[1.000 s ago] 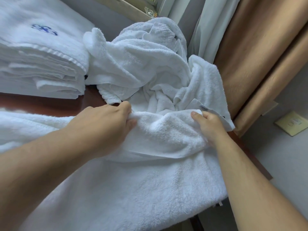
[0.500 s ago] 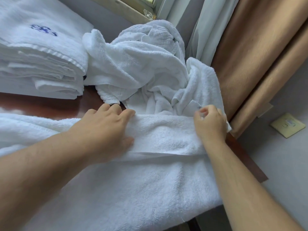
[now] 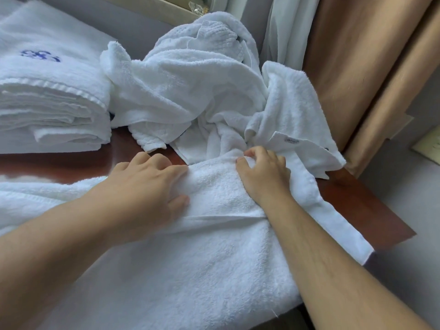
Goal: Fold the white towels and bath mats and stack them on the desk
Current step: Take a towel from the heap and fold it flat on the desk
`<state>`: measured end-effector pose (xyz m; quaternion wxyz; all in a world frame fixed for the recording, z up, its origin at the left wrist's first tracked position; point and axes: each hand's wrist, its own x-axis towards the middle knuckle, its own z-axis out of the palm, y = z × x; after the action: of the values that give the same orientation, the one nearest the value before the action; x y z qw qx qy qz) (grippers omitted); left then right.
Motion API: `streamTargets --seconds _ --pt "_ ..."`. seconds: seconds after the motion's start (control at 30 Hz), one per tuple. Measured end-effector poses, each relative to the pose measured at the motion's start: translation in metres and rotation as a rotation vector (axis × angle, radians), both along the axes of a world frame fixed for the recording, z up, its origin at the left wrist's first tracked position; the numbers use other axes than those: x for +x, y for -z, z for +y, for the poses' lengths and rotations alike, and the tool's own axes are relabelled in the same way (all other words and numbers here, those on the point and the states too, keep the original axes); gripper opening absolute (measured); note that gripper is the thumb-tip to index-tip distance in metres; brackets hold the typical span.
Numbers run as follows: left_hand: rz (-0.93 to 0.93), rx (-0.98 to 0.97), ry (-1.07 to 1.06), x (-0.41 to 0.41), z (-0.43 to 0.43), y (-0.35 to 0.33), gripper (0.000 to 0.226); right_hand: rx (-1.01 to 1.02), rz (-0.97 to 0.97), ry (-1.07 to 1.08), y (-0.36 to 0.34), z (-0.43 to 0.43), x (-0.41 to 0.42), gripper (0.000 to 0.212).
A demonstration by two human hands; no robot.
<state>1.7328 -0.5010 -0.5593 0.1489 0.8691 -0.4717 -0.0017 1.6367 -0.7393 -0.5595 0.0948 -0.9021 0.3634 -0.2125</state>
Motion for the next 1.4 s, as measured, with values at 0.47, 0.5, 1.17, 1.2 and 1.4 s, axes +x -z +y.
streamTargets --seconds 0.47,0.5,1.17,1.2,1.4 --pt "-0.177 -0.502 -0.279 0.009 0.136 -0.033 0.021 -0.024 -0.263 -0.693 -0.036 0.115 0.017 0.022" --pt "-0.176 -0.512 -0.397 0.01 0.161 -0.027 0.019 0.077 -0.18 -0.802 -0.037 0.141 0.027 0.03" --pt "0.092 -0.542 -1.161 0.097 0.234 0.0 0.056 -0.128 0.024 -1.035 -0.011 0.244 0.086 0.027" --pt "0.117 -0.537 -1.178 0.1 0.236 0.0 0.06 -0.145 -0.024 -1.042 -0.011 0.244 0.085 0.022" --pt "0.479 -1.011 -1.019 0.096 0.256 -0.012 0.055 -0.174 -0.324 -1.108 -0.011 0.247 0.082 0.019"
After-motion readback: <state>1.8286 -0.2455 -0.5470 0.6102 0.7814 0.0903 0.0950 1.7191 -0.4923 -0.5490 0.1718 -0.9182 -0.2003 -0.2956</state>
